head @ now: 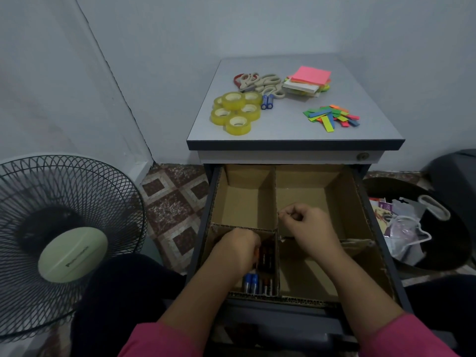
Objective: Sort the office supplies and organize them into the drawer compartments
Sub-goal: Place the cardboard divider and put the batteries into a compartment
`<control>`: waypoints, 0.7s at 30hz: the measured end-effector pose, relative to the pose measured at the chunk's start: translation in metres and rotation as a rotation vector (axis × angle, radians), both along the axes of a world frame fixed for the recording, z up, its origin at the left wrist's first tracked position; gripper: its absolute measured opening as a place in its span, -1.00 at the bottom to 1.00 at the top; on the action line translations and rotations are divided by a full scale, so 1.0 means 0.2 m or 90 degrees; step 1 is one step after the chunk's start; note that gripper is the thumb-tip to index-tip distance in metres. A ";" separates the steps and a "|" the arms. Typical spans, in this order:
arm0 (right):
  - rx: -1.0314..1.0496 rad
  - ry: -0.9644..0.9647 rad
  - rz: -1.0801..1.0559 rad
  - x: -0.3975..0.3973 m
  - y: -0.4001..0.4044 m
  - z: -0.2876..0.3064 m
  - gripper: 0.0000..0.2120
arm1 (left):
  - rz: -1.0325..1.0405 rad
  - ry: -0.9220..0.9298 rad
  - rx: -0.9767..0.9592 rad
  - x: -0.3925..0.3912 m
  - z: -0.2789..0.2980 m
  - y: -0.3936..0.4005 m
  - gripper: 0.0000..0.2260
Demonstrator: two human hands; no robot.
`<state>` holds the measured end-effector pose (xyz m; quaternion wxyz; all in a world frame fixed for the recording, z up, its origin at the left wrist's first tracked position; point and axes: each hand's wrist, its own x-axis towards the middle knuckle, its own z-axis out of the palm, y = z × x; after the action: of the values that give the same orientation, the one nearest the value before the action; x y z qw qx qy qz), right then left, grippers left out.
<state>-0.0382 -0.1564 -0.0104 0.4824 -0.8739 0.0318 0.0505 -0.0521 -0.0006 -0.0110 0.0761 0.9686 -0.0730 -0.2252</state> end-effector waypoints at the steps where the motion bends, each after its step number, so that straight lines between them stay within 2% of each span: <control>1: 0.000 0.001 0.002 0.00 0.00 0.00 -0.89 | 0.016 0.045 0.043 0.00 0.02 0.02 -0.83; 5: -0.015 0.007 0.006 0.00 0.00 0.00 -0.88 | 0.019 -0.023 0.111 -0.07 0.05 0.09 -0.82; 11: -0.017 0.011 0.009 -0.01 0.00 0.01 -0.89 | -0.010 0.119 0.107 -0.12 0.01 0.08 -0.76; 21: -0.012 0.011 0.015 -0.01 0.00 0.02 -0.90 | -0.048 0.155 0.153 -0.10 0.00 0.08 -0.73</control>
<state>-0.0404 -0.1563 -0.0071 0.4730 -0.8784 0.0260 0.0636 -0.0715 0.0146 -0.0101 -0.0402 0.9330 -0.0721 -0.3504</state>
